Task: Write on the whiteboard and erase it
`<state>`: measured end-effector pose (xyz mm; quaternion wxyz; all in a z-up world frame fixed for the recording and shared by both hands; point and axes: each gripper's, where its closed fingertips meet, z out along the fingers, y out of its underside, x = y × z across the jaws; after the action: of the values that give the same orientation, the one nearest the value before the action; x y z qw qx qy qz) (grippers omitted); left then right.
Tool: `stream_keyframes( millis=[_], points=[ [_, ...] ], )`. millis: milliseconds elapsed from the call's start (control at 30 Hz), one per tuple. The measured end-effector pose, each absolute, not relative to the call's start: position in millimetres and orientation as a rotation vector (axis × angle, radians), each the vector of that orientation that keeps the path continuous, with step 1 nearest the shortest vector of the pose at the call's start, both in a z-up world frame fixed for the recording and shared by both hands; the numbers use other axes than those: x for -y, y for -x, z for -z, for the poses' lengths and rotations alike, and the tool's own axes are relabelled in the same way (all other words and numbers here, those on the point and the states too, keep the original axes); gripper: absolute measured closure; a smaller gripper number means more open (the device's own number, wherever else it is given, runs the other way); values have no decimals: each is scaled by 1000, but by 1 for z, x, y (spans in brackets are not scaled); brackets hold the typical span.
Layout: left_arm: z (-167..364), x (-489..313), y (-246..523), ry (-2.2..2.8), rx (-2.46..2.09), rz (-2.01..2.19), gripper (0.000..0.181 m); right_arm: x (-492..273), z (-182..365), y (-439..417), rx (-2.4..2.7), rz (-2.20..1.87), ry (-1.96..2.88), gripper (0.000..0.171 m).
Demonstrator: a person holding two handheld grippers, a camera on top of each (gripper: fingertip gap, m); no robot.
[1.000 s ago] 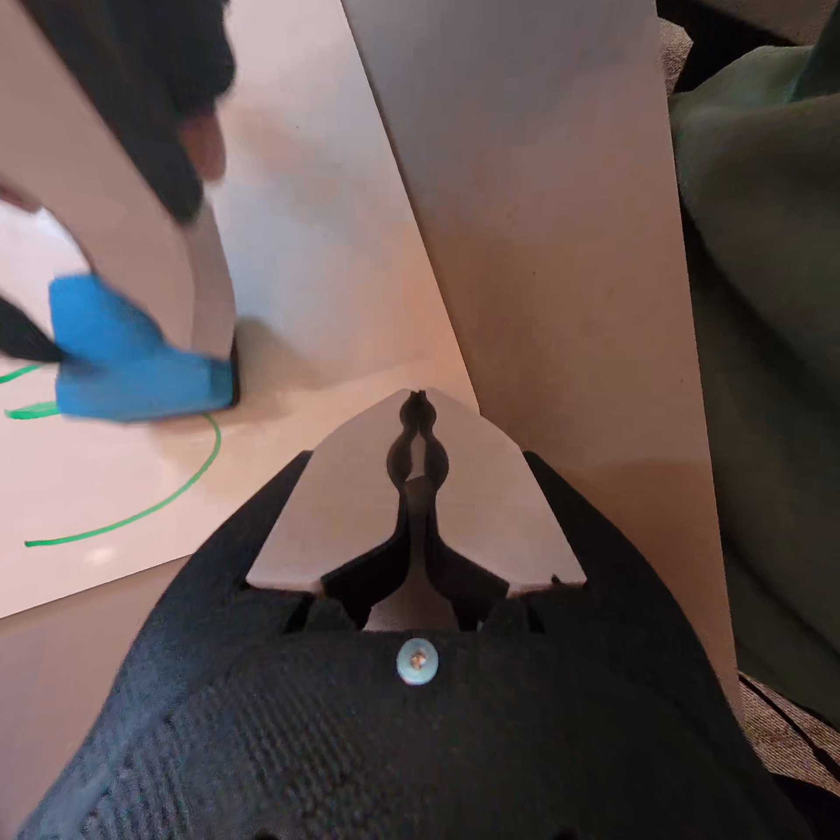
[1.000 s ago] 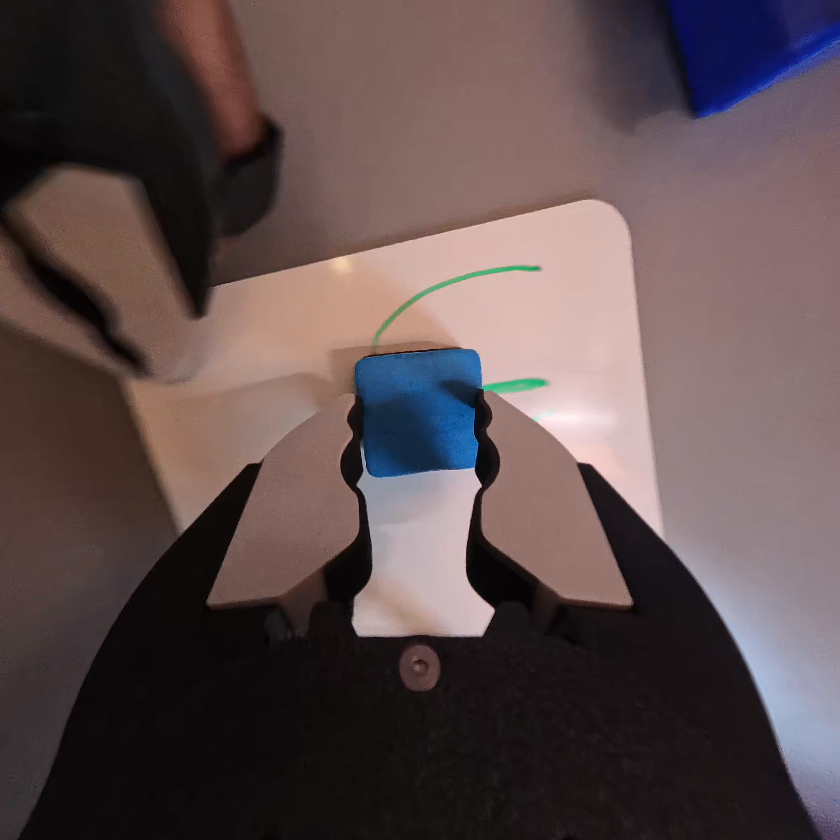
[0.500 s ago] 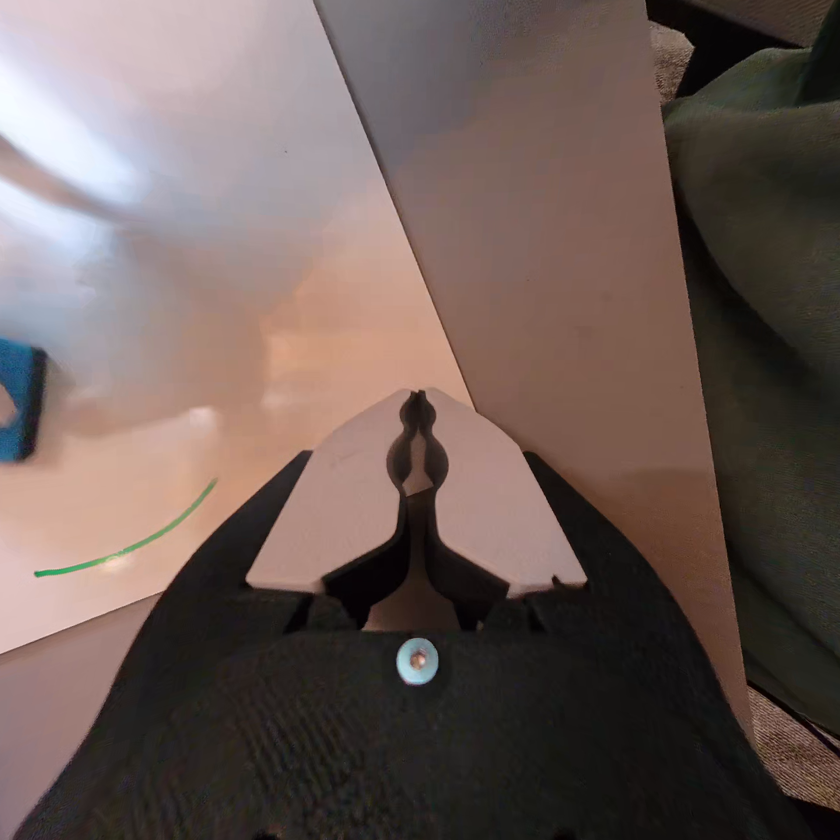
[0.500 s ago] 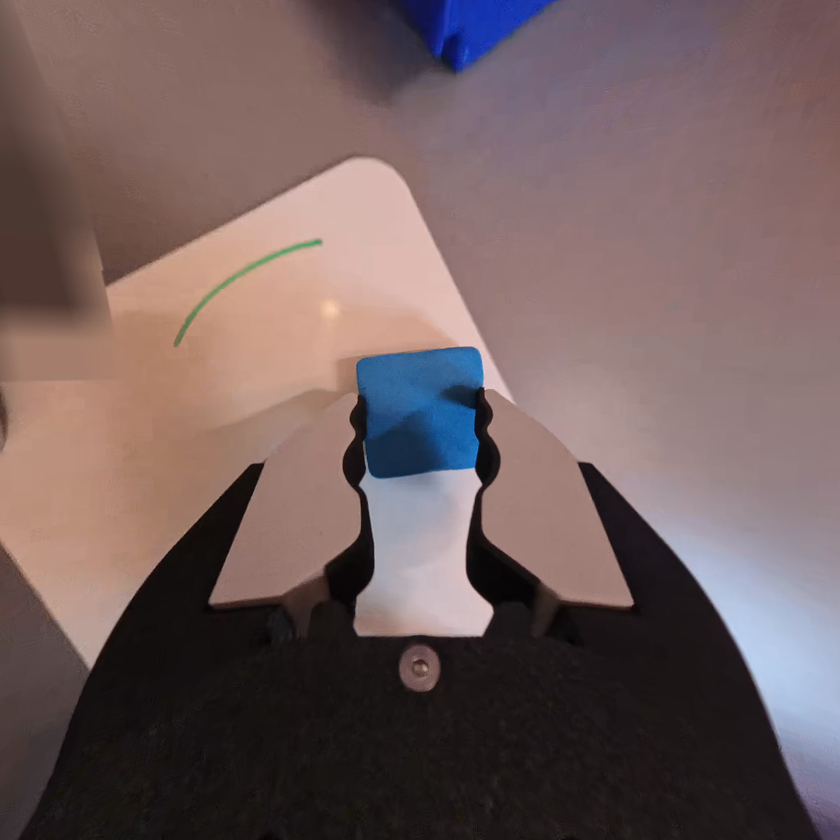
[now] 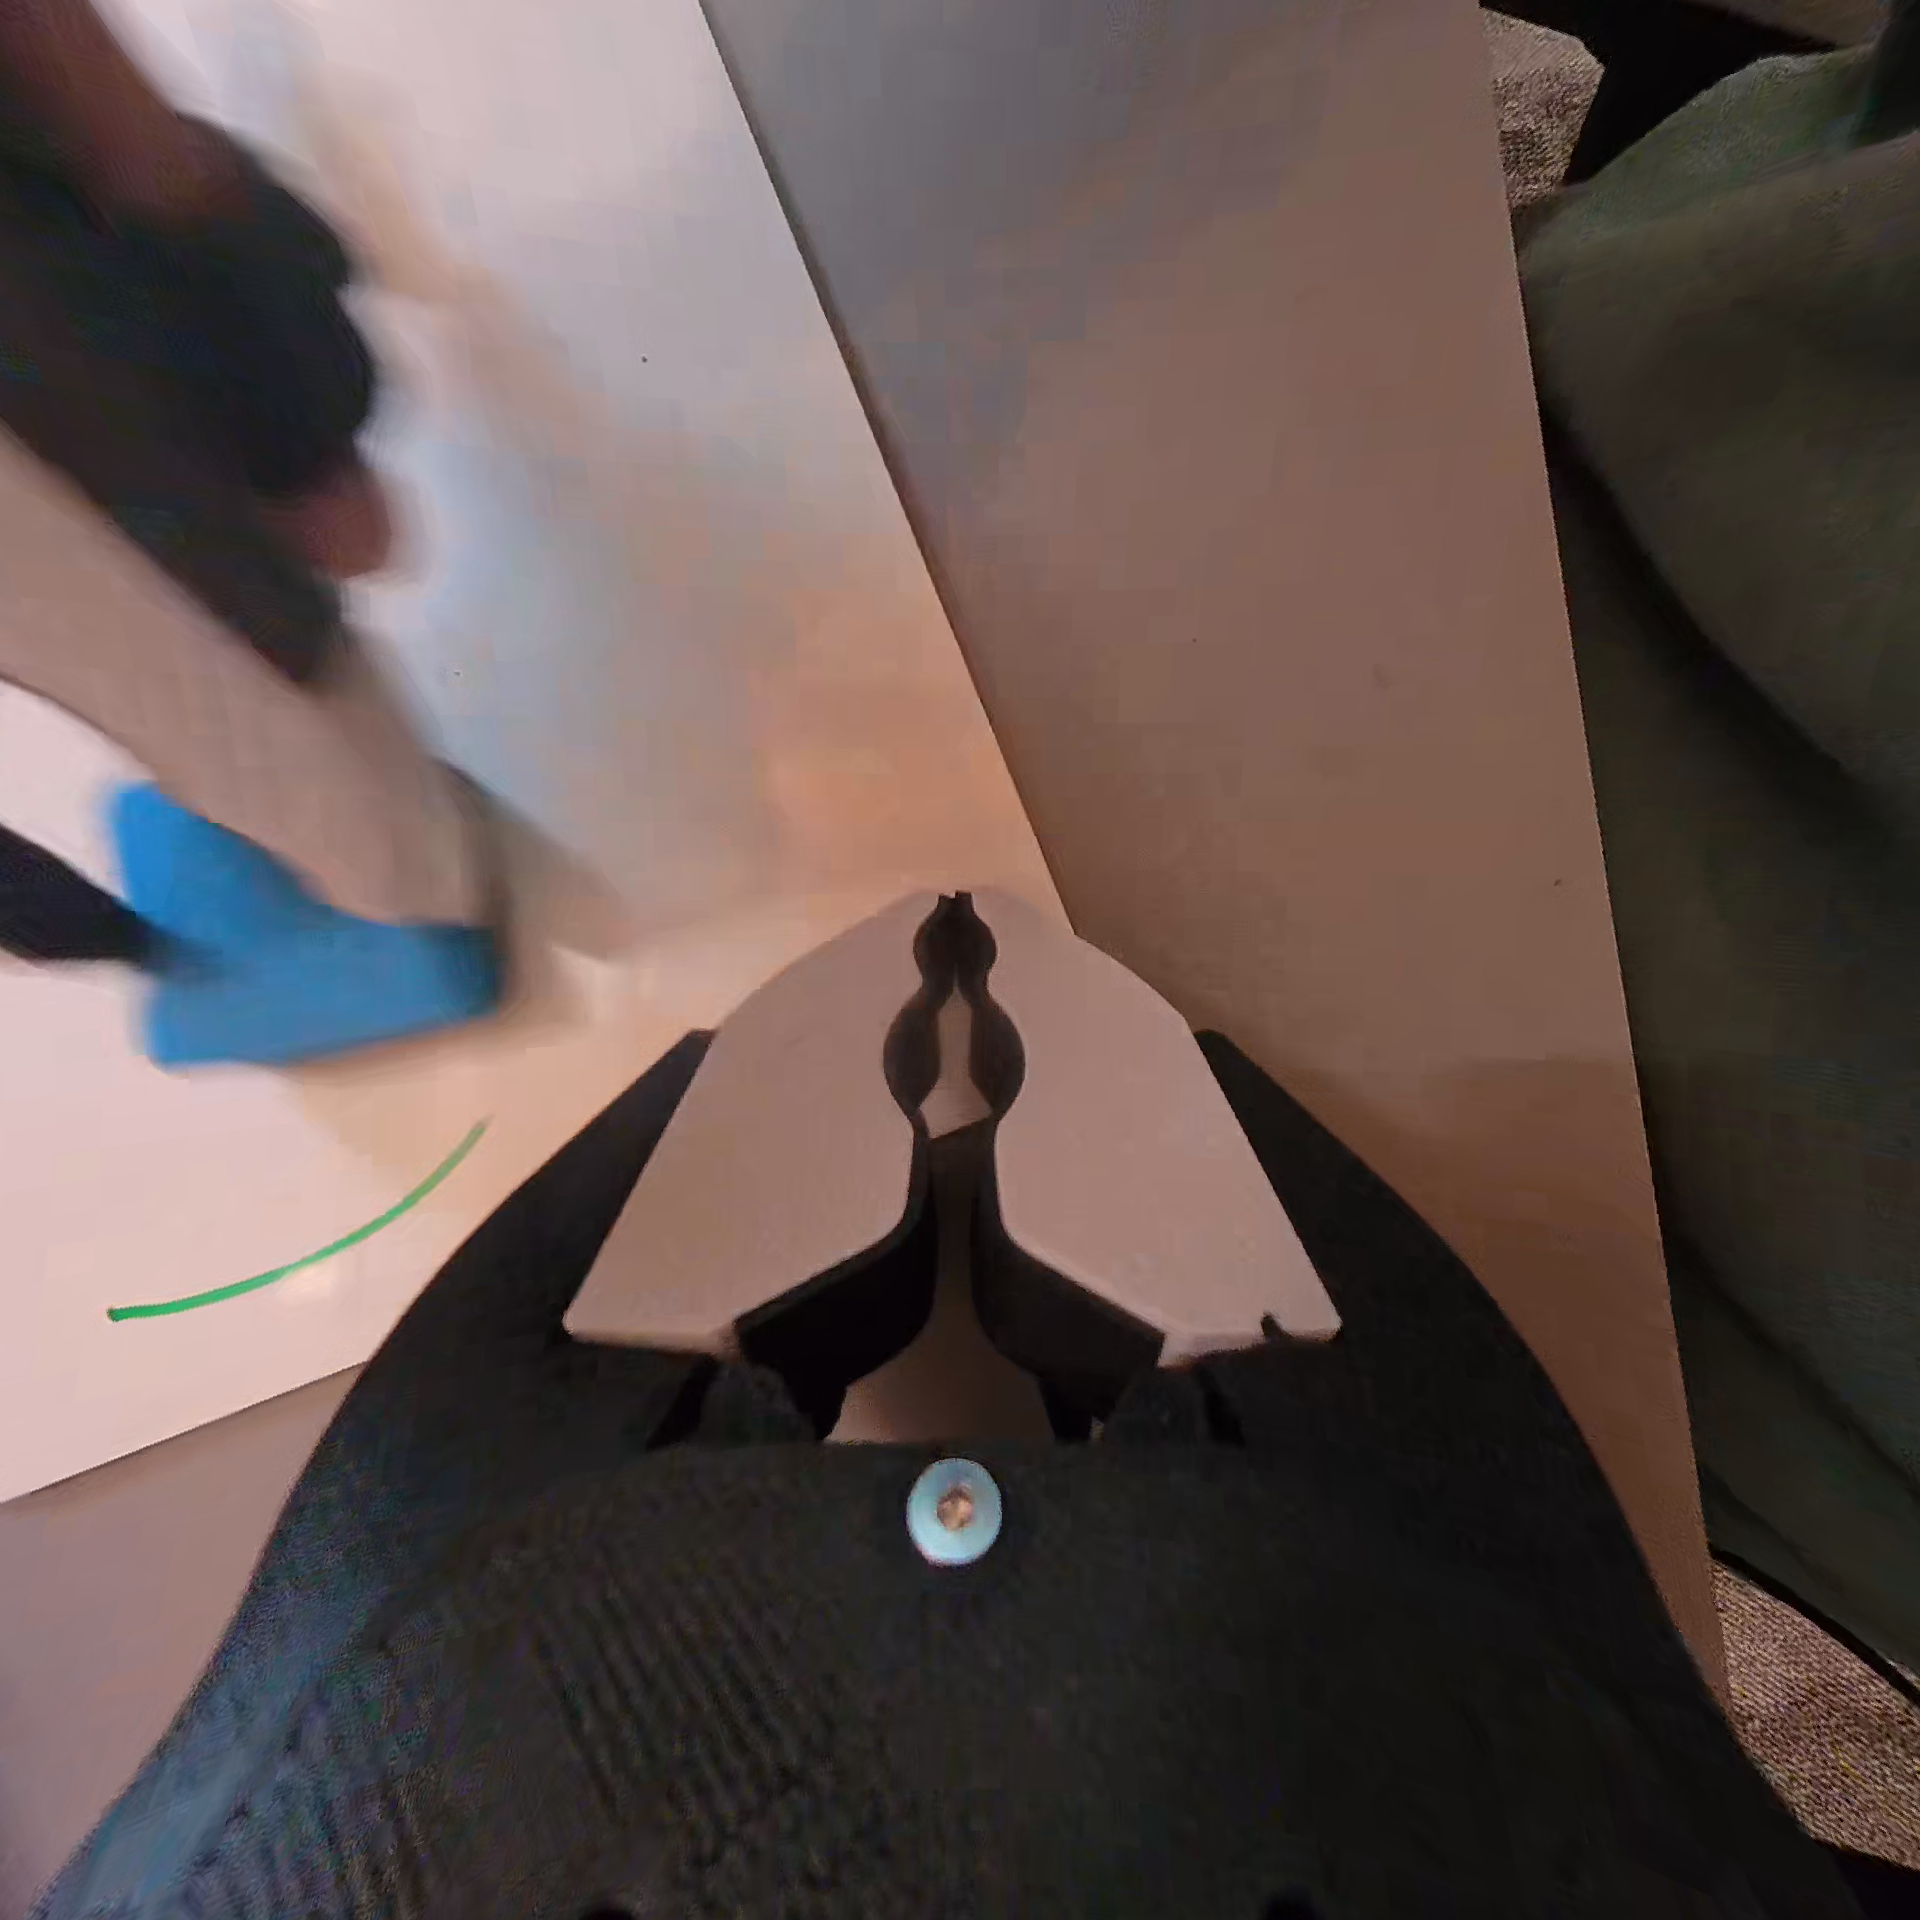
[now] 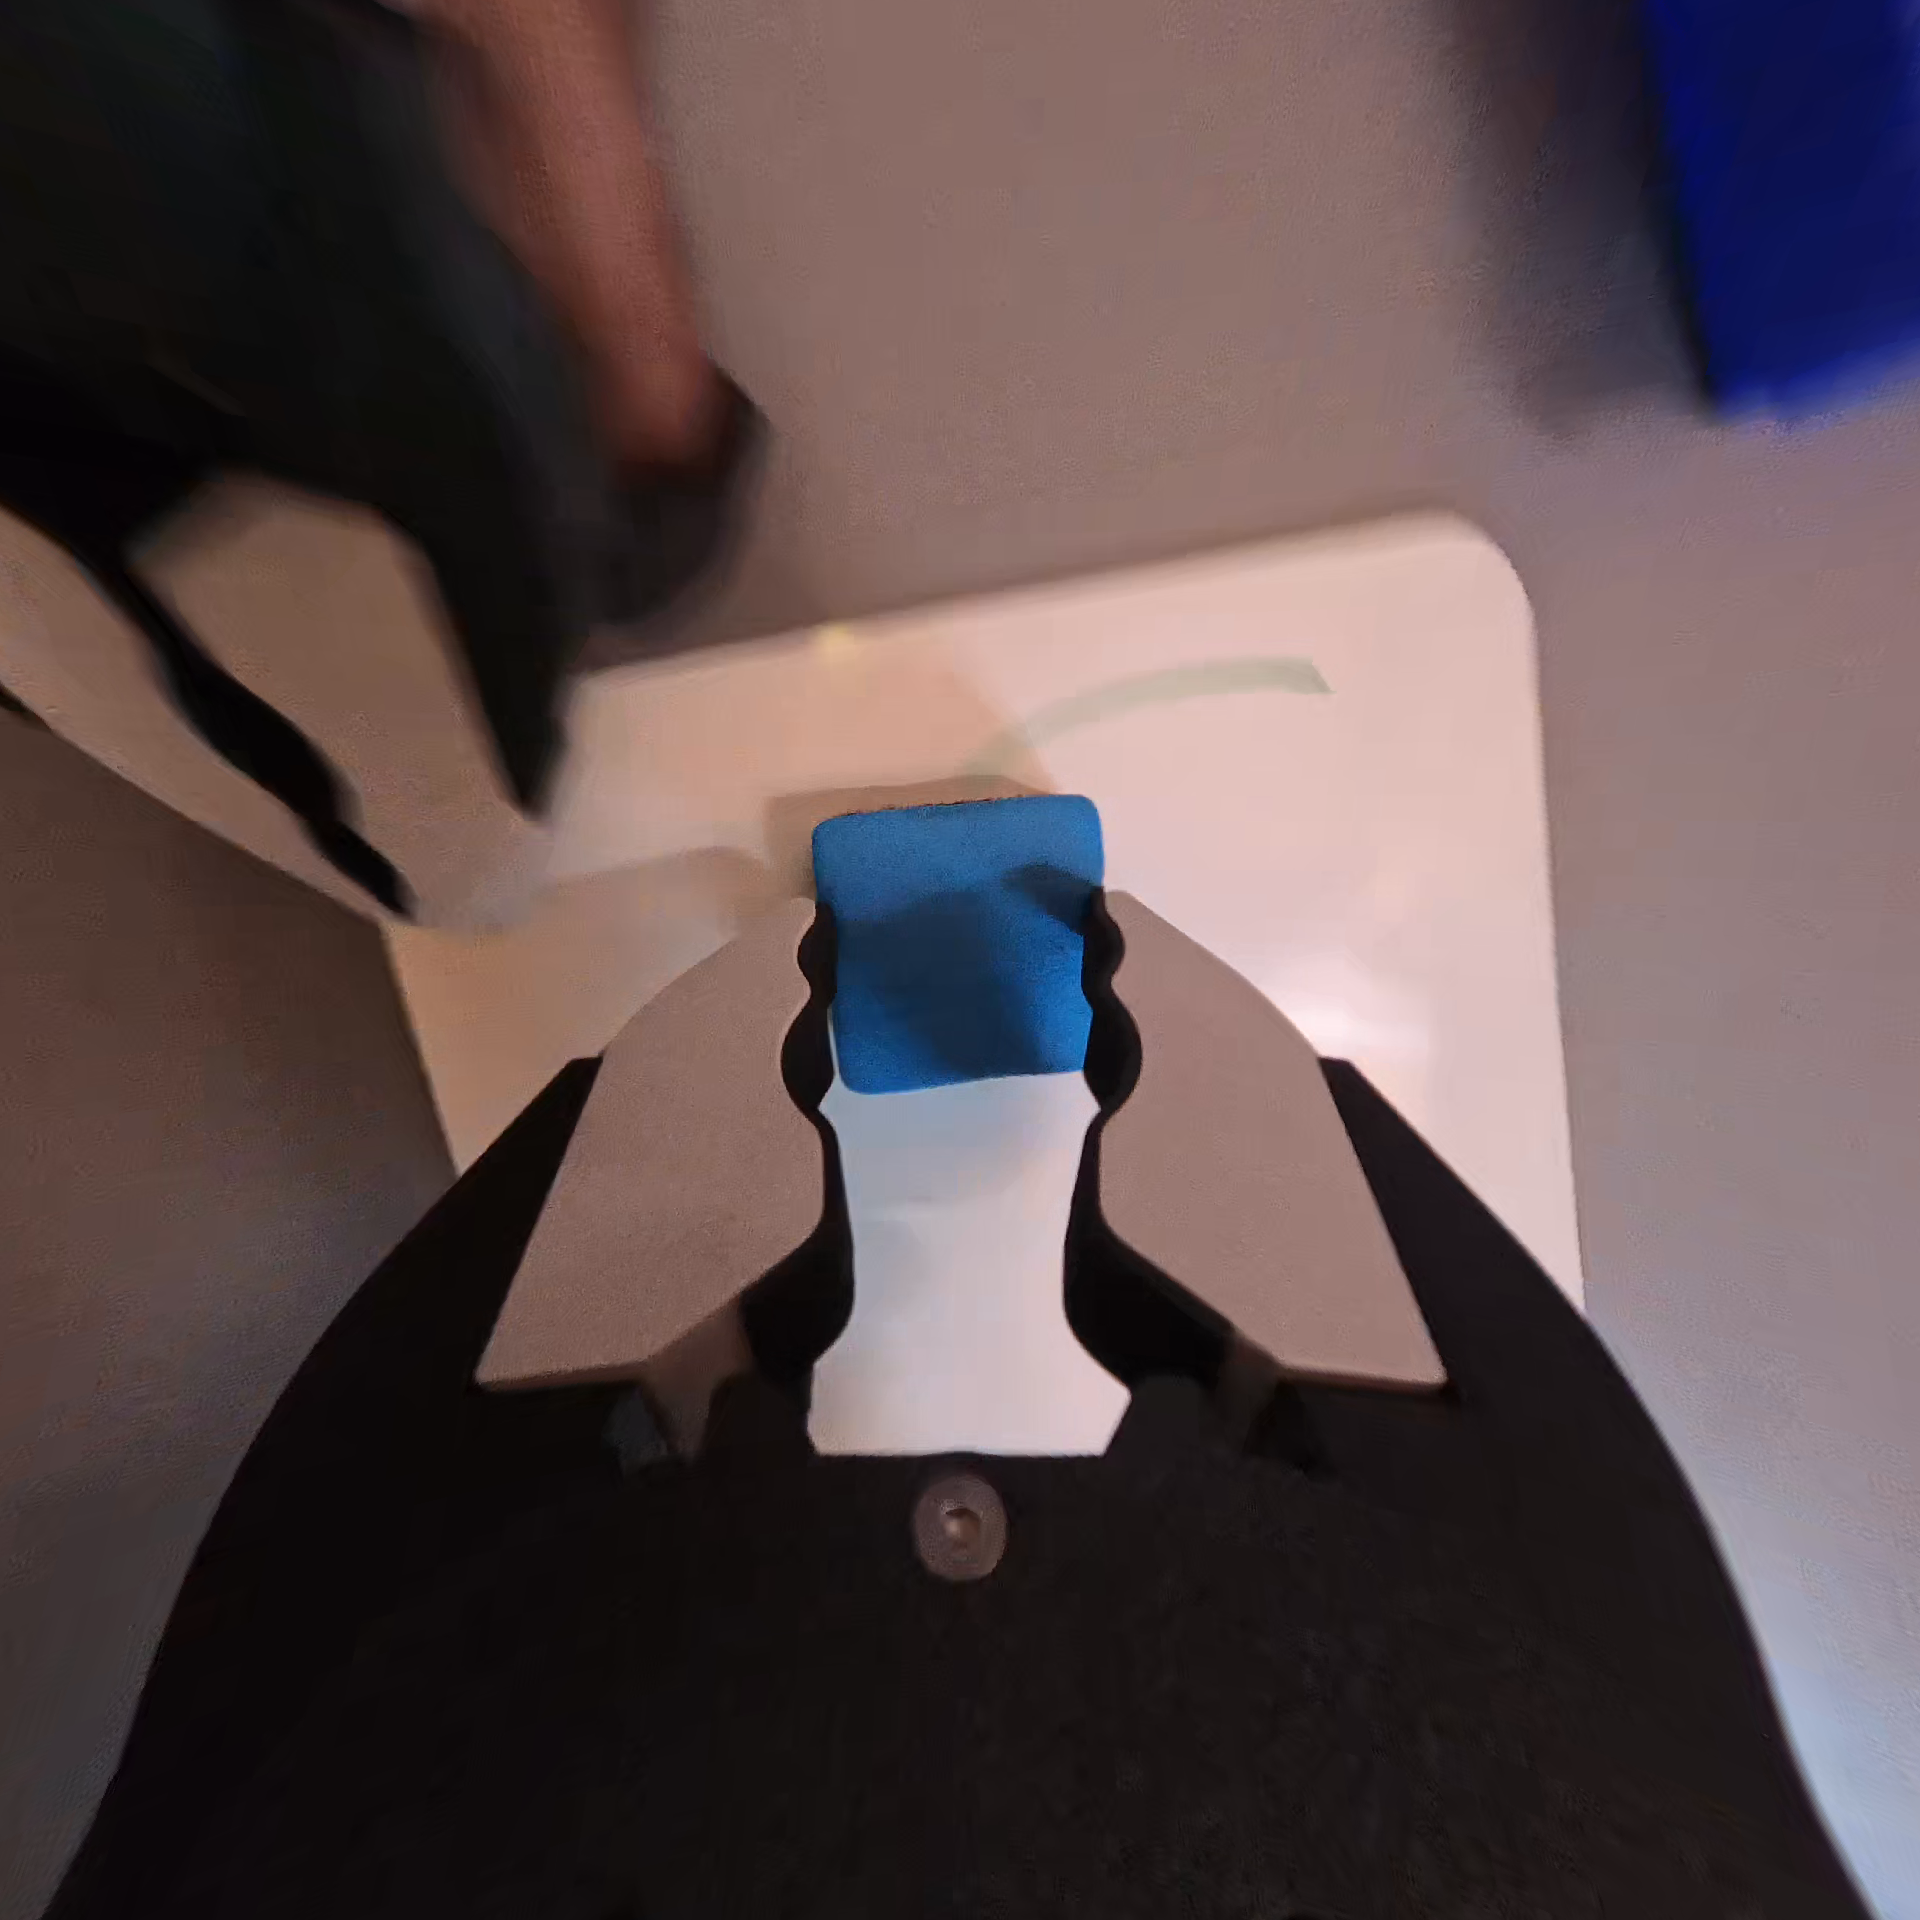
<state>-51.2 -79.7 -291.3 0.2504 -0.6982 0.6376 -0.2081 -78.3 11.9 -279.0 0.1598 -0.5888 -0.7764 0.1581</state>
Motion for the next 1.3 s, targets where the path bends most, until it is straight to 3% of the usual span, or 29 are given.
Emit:
stream_keyframes(
  millis=[67, 200, 400, 533, 700, 867, 1067, 1200, 1300],
  points=[
    [291, 82, 51, 1899, -1748, 570, 181, 6, 279, 106, 2259, -479, 1594, 124],
    [291, 84, 49, 1895, -1741, 576, 181, -74, 279, 131, 2035, -503, 1765, 125],
    [291, 85, 49, 1890, -1761, 584, 181, -2, 279, 125, 2308, -458, 1560, 124],
    [292, 86, 48, 1886, -1751, 577, 181, -76, 279, 139, 2083, -493, 1744, 125],
    [292, 86, 48, 1885, -1766, 585, 181, 1, 279, 127, 2323, -471, 1538, 125],
    [292, 87, 47, 1890, -1747, 591, 181, -100, 279, 138, 1966, -485, 1830, 125],
    [292, 87, 46, 1893, -1760, 604, 181, -1, 279, 114, 2185, -498, 1620, 124],
    [292, 88, 45, 1898, -1745, 603, 181, -113, 279, 108, 1826, -475, 1909, 124],
    [292, 88, 45, 1893, -1749, 594, 181, -90, 278, 71, 1882, -454, 1911, 125]
  ],
)
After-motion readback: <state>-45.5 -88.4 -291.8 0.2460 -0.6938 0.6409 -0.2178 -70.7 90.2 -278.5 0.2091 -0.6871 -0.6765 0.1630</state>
